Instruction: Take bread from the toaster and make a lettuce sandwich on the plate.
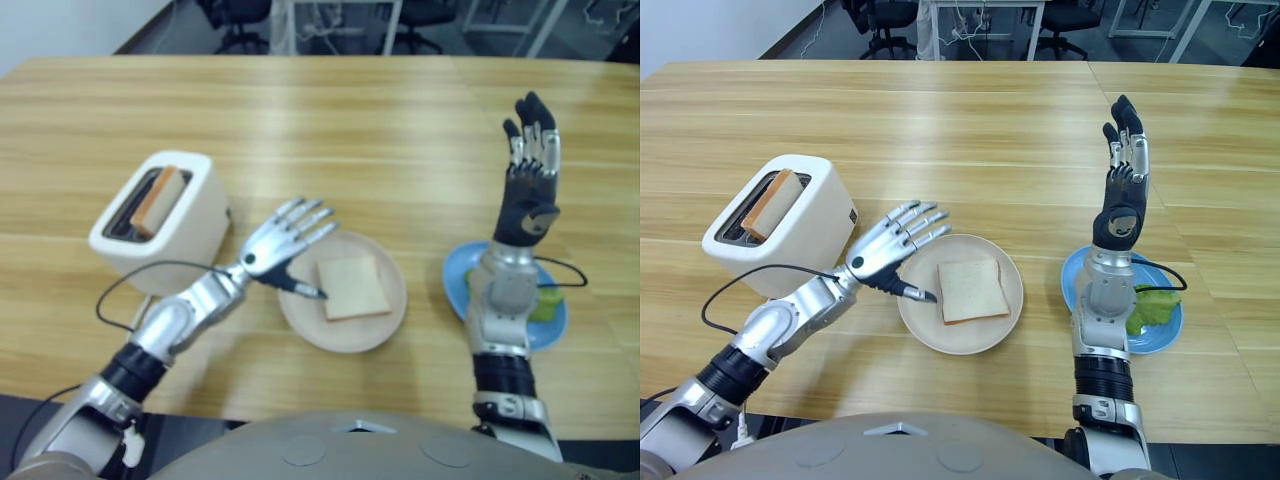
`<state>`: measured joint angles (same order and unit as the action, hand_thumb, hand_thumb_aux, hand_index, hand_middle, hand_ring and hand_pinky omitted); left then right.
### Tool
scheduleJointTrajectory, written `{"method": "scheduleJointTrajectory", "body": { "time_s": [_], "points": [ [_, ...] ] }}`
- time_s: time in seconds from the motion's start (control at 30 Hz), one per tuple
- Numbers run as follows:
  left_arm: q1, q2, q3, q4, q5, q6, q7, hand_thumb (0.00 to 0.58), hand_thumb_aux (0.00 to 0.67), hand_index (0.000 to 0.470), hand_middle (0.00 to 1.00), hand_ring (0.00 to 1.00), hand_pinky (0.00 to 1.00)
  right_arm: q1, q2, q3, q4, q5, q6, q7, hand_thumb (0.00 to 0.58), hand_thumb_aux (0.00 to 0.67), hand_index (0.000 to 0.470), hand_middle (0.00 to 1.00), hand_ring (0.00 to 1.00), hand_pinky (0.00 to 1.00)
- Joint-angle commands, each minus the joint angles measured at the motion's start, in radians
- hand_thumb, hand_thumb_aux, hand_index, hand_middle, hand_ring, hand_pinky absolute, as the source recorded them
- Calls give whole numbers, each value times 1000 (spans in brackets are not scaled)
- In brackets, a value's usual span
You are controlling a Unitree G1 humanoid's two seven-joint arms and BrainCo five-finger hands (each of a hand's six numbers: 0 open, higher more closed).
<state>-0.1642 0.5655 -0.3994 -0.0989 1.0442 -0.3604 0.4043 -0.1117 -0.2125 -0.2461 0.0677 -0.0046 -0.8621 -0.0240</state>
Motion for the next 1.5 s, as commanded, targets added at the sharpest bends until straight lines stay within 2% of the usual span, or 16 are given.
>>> {"method": "scheduleJointTrajectory", "body": {
  "time_s": [0.03, 0.17, 0.33, 0.53, 0.7, 0.97, 1.23, 1.5],
  "points": [
    [-4, -58, 111, -67, -172, 4, 0, 0, 0, 0, 0, 0, 0, 38, -105, -100, 53, -57, 6, 0, 0, 0, 0, 0, 0, 0],
    [-16, -150, 218, -128, -378, -19, -5, 0, 0, 0, 0, 0, 0, 66, -277, -188, 142, -173, 51, -17, 0, 0, 0, 0, 0, 0],
    [-5, -257, 288, -237, -546, -46, -21, 0, 0, 0, 0, 0, 0, 117, -461, -200, 225, -370, 78, -51, 0, 0, 0, 0, 0, 0],
    [15, -344, 332, -355, -639, -44, -68, 0, 0, 0, 0, 0, 0, 220, -655, -135, 263, -651, 143, -119, 0, 0, 0, 0, 0, 0],
    [28, -368, 371, -367, -652, -38, -99, 0, 0, 0, 0, 0, 0, 281, -805, -33, 282, -852, 218, -159, 0, 0, 0, 0, 0, 0],
    [49, -388, 405, -387, -652, -43, -137, 0, 0, 0, 0, 0, 0, 294, -1010, 143, 307, -1021, 277, -162, 0, 0, 0, 0, 0, 0],
    [61, -412, 423, -404, -651, -48, -158, 0, 0, 0, 0, 0, 0, 184, -1086, 335, 374, -1116, 276, -169, 0, 0, 0, 0, 0, 0],
    [80, -426, 437, -417, -646, -55, -172, 0, 0, 0, 0, 0, 0, 125, -1079, 462, 389, -1153, 275, -189, 0, 0, 0, 0, 0, 0]
  ]
}}
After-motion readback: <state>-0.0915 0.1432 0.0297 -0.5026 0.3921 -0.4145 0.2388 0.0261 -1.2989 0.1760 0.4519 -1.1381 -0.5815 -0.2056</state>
